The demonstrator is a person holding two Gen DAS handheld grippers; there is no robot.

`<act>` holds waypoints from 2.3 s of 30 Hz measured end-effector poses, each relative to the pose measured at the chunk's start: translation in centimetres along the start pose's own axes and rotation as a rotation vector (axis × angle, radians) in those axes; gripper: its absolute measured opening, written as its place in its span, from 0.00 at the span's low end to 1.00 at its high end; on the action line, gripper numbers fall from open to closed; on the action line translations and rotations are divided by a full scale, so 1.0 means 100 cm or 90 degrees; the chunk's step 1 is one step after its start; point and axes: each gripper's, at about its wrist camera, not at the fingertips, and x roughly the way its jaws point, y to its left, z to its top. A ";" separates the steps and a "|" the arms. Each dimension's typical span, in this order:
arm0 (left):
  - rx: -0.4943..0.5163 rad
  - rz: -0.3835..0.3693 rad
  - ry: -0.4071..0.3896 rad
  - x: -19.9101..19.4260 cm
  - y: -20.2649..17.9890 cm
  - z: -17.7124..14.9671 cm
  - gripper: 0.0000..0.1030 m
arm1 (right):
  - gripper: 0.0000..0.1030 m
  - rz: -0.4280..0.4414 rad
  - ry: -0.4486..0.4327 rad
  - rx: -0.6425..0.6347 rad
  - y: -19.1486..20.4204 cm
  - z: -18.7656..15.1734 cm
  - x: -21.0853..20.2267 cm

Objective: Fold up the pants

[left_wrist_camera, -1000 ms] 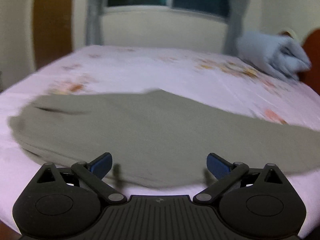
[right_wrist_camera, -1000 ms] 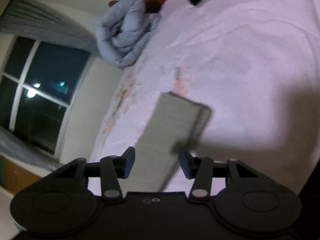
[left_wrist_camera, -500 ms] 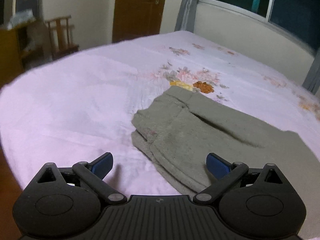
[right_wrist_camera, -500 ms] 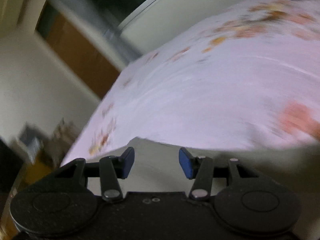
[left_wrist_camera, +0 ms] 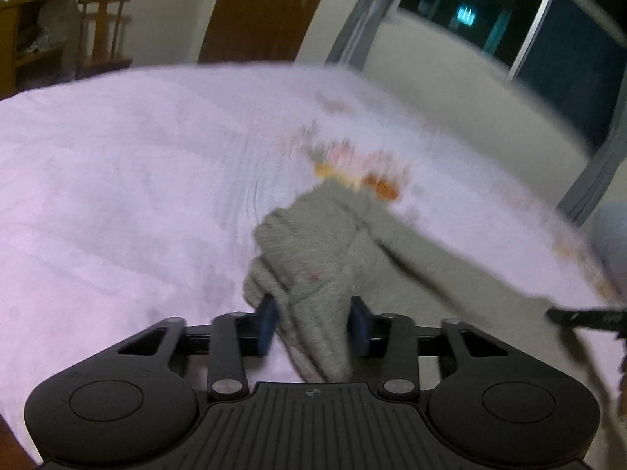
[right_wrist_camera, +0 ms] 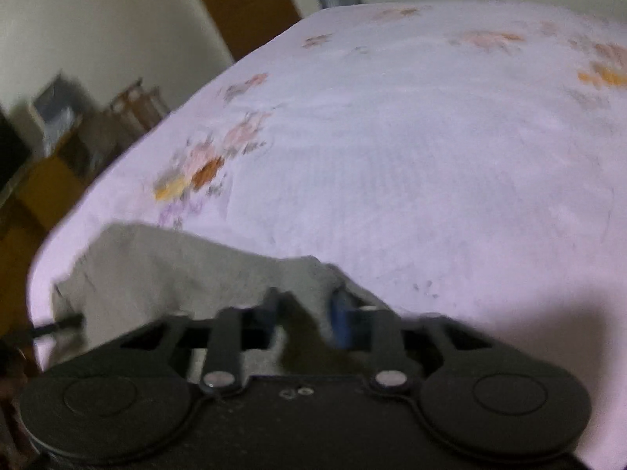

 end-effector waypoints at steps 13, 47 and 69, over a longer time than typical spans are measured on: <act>0.021 0.043 -0.033 -0.037 0.007 -0.005 0.54 | 0.06 -0.095 -0.070 -0.017 0.014 -0.010 -0.039; 0.336 -0.248 0.089 -0.069 -0.325 -0.197 0.89 | 0.44 -0.229 -0.520 0.835 -0.178 -0.434 -0.389; 0.439 -0.199 0.112 -0.077 -0.405 -0.267 1.00 | 0.30 -0.132 -0.557 0.881 -0.186 -0.453 -0.378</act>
